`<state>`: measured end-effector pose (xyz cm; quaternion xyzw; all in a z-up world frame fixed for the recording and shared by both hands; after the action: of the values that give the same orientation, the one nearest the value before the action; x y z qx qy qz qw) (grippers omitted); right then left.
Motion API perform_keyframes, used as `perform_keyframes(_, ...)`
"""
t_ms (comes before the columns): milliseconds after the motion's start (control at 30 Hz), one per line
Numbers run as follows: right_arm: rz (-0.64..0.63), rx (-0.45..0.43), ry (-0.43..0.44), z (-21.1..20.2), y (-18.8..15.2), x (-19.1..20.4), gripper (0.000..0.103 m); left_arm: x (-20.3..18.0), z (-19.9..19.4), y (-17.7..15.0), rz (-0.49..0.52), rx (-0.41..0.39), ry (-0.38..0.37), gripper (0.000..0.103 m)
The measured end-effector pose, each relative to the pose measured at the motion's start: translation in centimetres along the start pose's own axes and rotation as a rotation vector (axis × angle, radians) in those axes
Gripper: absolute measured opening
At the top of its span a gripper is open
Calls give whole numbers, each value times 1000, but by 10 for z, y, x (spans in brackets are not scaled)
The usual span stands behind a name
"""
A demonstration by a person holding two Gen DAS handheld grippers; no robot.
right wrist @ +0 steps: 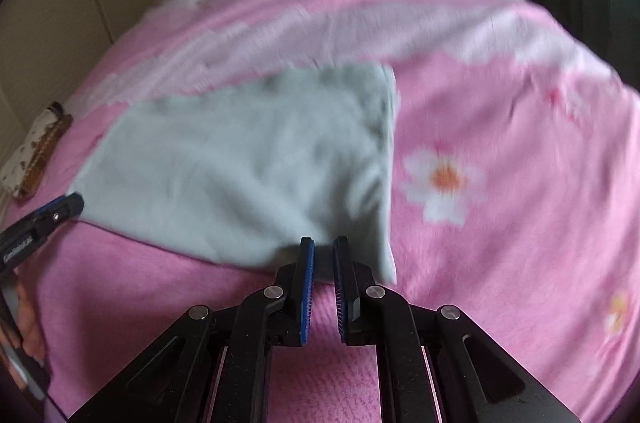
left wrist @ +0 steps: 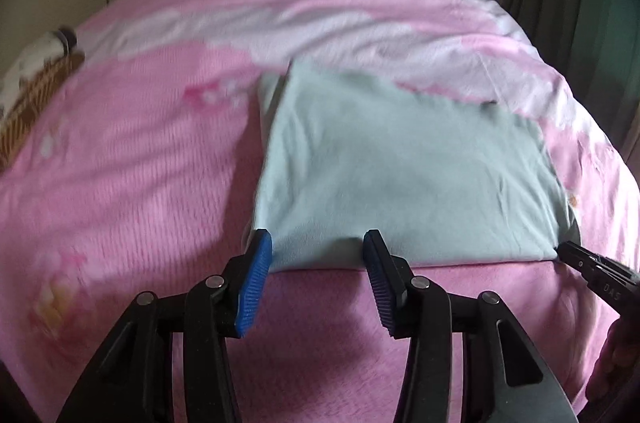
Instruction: Fold small clothes
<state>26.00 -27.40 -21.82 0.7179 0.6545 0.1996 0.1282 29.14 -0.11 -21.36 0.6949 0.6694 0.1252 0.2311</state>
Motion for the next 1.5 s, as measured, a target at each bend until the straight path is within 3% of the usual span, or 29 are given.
perform_keyframes(133,3,-16,6,-7,-5,0,16,-9,-13,-1,15,-32,7,47)
perform_keyframes(267,53,-122,19,-31,10,-13,51,-27,-25,18,25,-60,-23,51)
perform_keyframes(333,88,-166,41,-40,26,-28,61,-37,-27,33,35,-78,-19,53)
perform_keyframes(567,193,-131,231,-12,81,-68,61,-75,-10,83,71,-79,0,53)
perform_keyframes(733,184,-69,278,21,100,-70,59,-87,3,99,75,-77,15,53)
perform_keyframes(933,161,-32,314,46,112,-65,42,-85,13,102,70,-70,29,53)
perform_keyframes(1100,172,-26,366,57,118,-68,41,-84,20,101,70,-56,29,53)
perform_keyframes(1267,166,4,443,67,119,-68,25,-83,18,97,76,-53,32,53)
perform_keyframes(1400,222,26,552,74,116,-78,13,-80,11,93,74,-50,31,53)
perform_keyframes(1500,231,14,533,66,113,-76,10,-76,0,91,81,-61,34,53)
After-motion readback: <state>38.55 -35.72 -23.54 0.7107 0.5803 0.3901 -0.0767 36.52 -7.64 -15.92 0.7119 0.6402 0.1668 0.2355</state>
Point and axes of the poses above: each gripper's, at about its wrist camera, not at the fingertips, and z roughly the way its jaws point, x to its left, y to its top, the point moved 5 cm from there along z, roughly the way its jaws point, and after that the axes turned 10 degrees about x, right-handed, at the moved point
